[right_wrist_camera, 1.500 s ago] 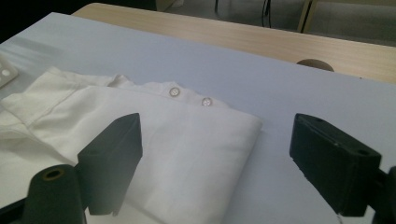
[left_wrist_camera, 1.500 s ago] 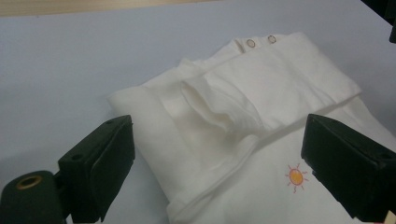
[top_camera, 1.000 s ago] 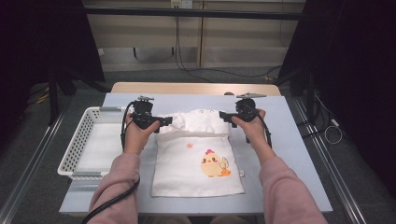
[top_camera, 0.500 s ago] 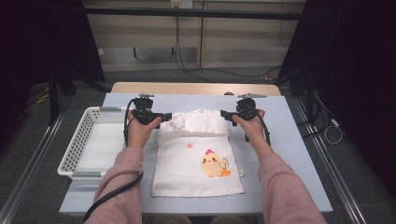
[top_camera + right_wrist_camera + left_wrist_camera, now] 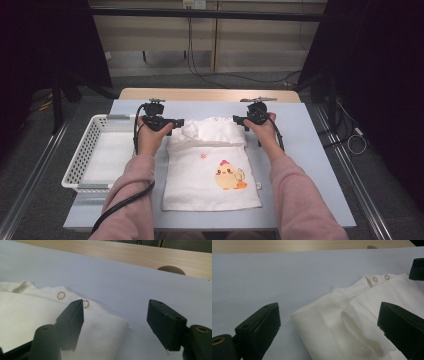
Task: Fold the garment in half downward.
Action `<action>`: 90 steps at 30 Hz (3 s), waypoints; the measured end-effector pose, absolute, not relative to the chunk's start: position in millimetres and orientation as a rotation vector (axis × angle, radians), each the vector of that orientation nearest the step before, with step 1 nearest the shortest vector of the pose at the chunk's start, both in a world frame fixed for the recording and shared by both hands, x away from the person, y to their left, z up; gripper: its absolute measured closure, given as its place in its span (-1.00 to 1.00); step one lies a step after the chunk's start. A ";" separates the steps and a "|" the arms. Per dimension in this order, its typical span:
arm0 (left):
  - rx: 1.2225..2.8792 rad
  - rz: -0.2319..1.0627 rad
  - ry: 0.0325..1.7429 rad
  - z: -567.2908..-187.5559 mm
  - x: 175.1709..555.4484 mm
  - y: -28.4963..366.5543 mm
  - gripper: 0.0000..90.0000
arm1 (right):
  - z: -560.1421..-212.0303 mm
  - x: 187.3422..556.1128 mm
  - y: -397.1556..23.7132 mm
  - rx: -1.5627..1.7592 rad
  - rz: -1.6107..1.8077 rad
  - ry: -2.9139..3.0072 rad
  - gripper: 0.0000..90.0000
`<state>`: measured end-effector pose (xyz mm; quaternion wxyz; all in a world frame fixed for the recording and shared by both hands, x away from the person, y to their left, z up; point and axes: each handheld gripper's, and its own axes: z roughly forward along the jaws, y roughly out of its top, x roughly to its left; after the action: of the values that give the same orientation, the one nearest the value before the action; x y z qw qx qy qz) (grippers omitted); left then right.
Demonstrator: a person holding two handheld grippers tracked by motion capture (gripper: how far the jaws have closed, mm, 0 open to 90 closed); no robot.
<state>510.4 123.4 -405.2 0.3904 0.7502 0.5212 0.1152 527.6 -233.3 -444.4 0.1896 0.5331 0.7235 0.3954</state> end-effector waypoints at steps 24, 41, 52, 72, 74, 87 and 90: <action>1.911 0.280 1.341 -405.9 527.4 113.3 -0.89 | -462.5 539.0 -220.0 1.460 1.088 2.204 0.75; 1.967 0.362 1.371 -439.1 551.0 100.4 -0.58 | -464.0 534.3 -216.8 1.480 1.085 2.179 0.75; 1.987 0.326 1.445 -448.4 544.7 111.8 0.10 | -466.3 533.4 -217.5 1.445 1.102 2.163 0.75; 1.957 0.185 1.473 -440.7 541.3 122.6 0.88 | -460.0 532.7 -217.4 1.461 1.072 2.154 0.83; 1.941 0.184 1.451 -436.1 541.0 122.6 0.88 | -458.5 532.5 -219.0 1.476 1.089 2.150 0.83; 1.880 0.167 1.329 -408.3 548.0 120.7 0.89 | -434.6 531.4 -229.5 1.463 1.103 2.118 0.83; 1.869 0.182 1.313 -400.4 550.1 118.9 0.89 | -430.2 531.1 -232.5 1.463 1.120 2.093 0.83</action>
<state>550.1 118.9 -400.4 0.4124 0.7431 0.5220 0.0722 531.1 -232.5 -430.2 0.1758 0.5167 0.7388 0.3953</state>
